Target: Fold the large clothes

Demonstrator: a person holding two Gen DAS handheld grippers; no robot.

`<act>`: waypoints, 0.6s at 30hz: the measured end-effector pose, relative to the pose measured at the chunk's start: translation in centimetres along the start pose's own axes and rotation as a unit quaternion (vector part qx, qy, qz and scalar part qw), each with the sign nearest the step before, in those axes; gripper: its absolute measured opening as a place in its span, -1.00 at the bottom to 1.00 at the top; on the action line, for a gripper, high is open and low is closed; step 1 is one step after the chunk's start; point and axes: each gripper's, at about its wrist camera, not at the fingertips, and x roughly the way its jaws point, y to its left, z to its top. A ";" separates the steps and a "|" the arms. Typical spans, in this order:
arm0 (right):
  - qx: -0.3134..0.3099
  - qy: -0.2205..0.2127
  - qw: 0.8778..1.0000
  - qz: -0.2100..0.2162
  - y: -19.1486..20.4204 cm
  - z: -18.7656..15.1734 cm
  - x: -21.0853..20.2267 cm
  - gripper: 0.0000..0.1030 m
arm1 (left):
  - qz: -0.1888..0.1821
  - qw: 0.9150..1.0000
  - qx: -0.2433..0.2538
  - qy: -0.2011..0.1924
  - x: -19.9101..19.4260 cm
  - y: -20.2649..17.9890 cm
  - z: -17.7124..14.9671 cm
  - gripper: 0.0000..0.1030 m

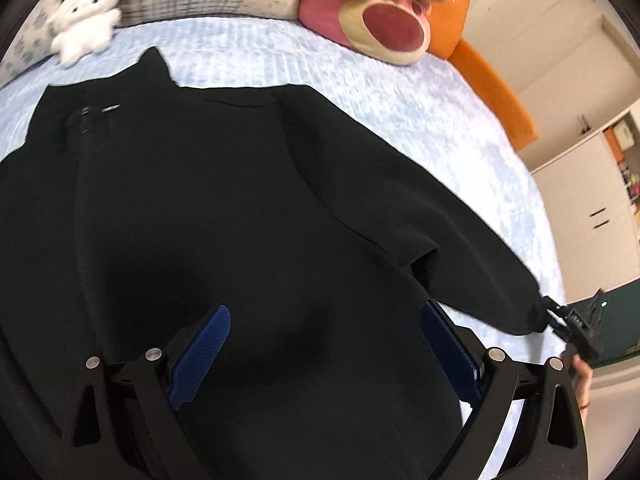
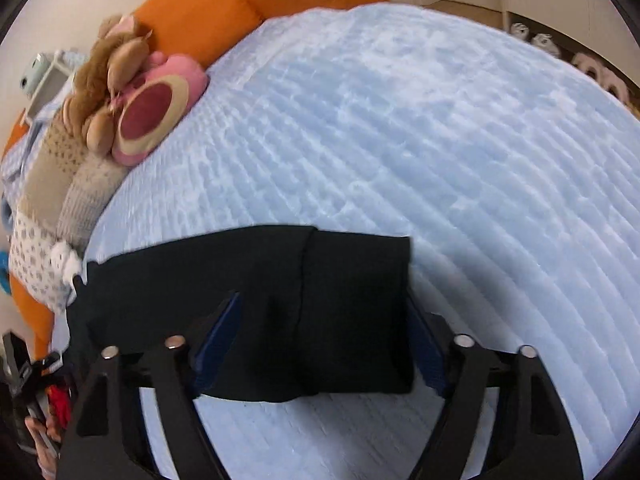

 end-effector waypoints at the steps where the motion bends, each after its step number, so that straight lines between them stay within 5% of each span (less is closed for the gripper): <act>1: -0.001 0.005 1.000 0.001 0.2 0.1 0.2 -0.38 | 0.001 1.000 0.000 0.002 0.4 -0.3 0.0 0.88; 2: 0.000 0.008 1.000 0.008 0.3 0.1 0.3 -0.93 | -0.003 1.000 -0.001 0.006 0.9 -0.5 0.0 0.88; 10: -0.097 -0.064 0.986 0.119 8.3 -0.3 -8.0 -0.95 | -0.064 0.997 -0.034 0.014 2.4 -0.7 1.5 0.88; 18: -0.262 -0.114 0.933 0.220 20.3 -5.9 -20.1 -0.95 | -0.135 0.980 -0.145 0.008 4.6 1.9 5.0 0.88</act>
